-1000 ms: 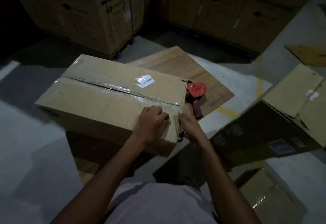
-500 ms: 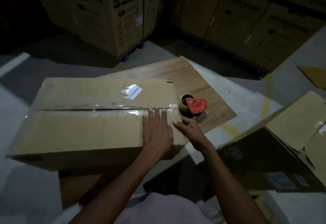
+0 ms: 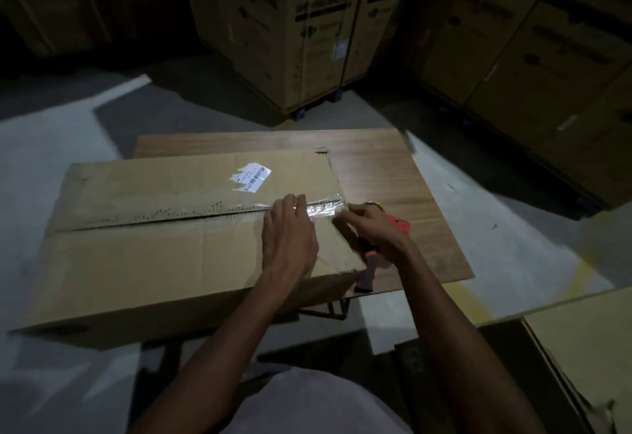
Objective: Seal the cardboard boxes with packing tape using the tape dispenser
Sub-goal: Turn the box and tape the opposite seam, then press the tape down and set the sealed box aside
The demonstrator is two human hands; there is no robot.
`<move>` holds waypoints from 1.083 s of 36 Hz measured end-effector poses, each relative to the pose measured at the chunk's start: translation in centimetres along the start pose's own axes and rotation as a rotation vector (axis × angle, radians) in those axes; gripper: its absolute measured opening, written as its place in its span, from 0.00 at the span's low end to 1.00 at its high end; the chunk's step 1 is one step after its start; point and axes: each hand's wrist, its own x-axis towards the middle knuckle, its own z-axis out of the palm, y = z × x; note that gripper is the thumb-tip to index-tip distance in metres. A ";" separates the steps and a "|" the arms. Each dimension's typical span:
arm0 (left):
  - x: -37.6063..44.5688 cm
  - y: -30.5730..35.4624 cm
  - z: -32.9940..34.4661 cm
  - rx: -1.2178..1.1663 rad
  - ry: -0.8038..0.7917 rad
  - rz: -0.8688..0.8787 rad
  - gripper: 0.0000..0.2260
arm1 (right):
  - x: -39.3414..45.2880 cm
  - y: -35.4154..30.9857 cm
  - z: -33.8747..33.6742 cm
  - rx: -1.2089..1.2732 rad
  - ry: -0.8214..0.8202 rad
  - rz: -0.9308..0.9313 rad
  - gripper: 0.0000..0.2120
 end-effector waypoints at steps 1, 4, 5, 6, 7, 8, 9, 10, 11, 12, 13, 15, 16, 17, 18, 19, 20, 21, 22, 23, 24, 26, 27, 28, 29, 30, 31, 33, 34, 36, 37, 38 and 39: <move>-0.1 0.0 0.1 0.007 0.018 -0.028 0.21 | 0.5 -0.5 0.5 0.011 0.073 -0.008 0.20; 0.1 0.1 0.1 0.025 -0.038 -0.070 0.20 | 1.6 -1.5 2.6 -0.007 0.251 -0.025 0.21; 0.3 0.2 0.1 0.040 -0.068 -0.077 0.21 | 1.9 -1.6 3.3 -0.046 0.281 -0.024 0.24; 0.4 0.3 0.1 0.058 -0.092 -0.086 0.21 | 2.0 -1.5 4.0 -0.101 0.310 -0.013 0.26; 0.5 0.4 0.1 0.075 -0.109 -0.095 0.22 | 2.1 -1.5 4.3 -0.169 0.352 -0.002 0.27; 0.6 0.4 0.0 0.088 -0.117 -0.102 0.22 | 2.2 -1.5 4.5 -0.239 0.382 0.005 0.28; 0.6 0.5 0.0 0.097 -0.123 -0.106 0.23 | 2.4 -1.5 4.4 -0.290 0.384 -0.001 0.28; 0.5 0.5 0.0 0.105 -0.127 -0.106 0.23 | 2.5 -1.6 4.2 -0.318 0.369 -0.012 0.26; 0.5 0.5 0.0 0.119 -0.131 -0.103 0.23 | 2.7 -1.7 4.0 -0.331 0.355 -0.022 0.24; 0.5 0.5 0.0 0.137 -0.138 -0.100 0.23 | 2.7 -1.8 3.8 -0.339 0.351 -0.025 0.22; 0.6 0.5 0.0 0.158 -0.146 -0.099 0.23 | 2.8 -1.8 3.7 -0.349 0.354 -0.027 0.22; 0.8 0.7 -0.2 0.190 -0.161 -0.105 0.24 | 2.8 -1.5 3.7 -0.372 0.368 -0.042 0.22; 1.0 0.8 -0.4 0.200 -0.174 -0.115 0.24 | 2.9 -1.3 3.8 -0.383 0.377 -0.050 0.23; 1.3 0.9 -0.7 0.211 -0.186 -0.124 0.24 | 3.0 -1.1 3.8 -0.387 0.389 -0.055 0.24; 1.5 1.0 -0.8 0.221 -0.194 -0.131 0.24 | 3.0 -1.0 3.9 -0.373 0.404 -0.054 0.25; 1.8 1.1 -1.0 0.225 -0.195 -0.141 0.23 | 3.0 -1.0 3.8 -0.332 0.424 -0.043 0.26; 2.0 1.1 -1.2 0.220 -0.186 -0.153 0.22 | 2.9 -1.0 3.7 -0.257 0.450 -0.024 0.28; 2.2 1.2 -1.5 0.208 -0.173 -0.160 0.20 | 2.6 -1.0 3.5 -0.157 0.477 0.000 0.29; 2.4 1.2 -1.8 0.199 -0.160 -0.159 0.19 | 2.3 -0.9 3.3 -0.050 0.503 0.024 0.30; 2.4 1.2 -2.0 0.201 -0.150 -0.148 0.18 | 2.0 -0.6 3.2 0.046 0.530 0.049 0.29; 2.3 1.2 -2.1 0.204 -0.141 -0.126 0.19 | 1.6 -0.1 3.1 0.126 0.561 0.083 0.27; 2.1 1.5 -2.2 0.144 -0.119 -0.076 0.20 | 0.5 0.9 3.1 0.254 0.622 0.167 0.22; 1.9 1.6 -2.2 0.087 -0.112 -0.057 0.19 | -0.2 1.5 3.2 0.307 0.654 0.203 0.19; 1.7 1.7 -2.3 0.039 -0.109 -0.038 0.18 | -1.0 2.1 3.5 0.355 0.683 0.232 0.17; 1.4 1.8 -2.4 0.012 -0.104 -0.011 0.17 | -1.8 2.8 3.8 0.395 0.706 0.254 0.16; 1.0 1.9 -2.6 0.001 -0.098 0.029 0.17 | -2.6 3.7 4.3 0.417 0.725 0.274 0.14; 0.7 2.0 -2.8 -0.011 -0.083 0.078 0.17 | -3.3 4.4 4.7 0.428 0.744 0.299 0.12; 0.4 2.4 -3.4 -0.045 -0.027 0.138 0.14 | -4.2 5.5 5.2 0.431 0.770 0.367 0.11; 0.4 2.5 -3.5 -0.062 -0.010 0.154 0.14 | -4.4 6.0 5.2 0.418 0.780 0.407 0.11; 0.4 2.8 -3.2 -0.116 -0.040 0.164 0.17 | -4.4 7.1 4.9 0.334 0.779 0.472 0.11; 0.4 3.1 -2.9 -0.155 -0.041 0.165 0.18 | -4.3 7.6 4.6 0.289 0.762 0.494 0.11; 0.6 3.3 -2.8 -0.195 -0.030 0.163 0.18 | -3.9 8.0 4.3 0.257 0.736 0.512 0.12; 0.9 3.6 -2.7 -0.230 -0.015 0.156 0.18 | -3.4 8.5 4.0 0.234 0.709 0.529 0.13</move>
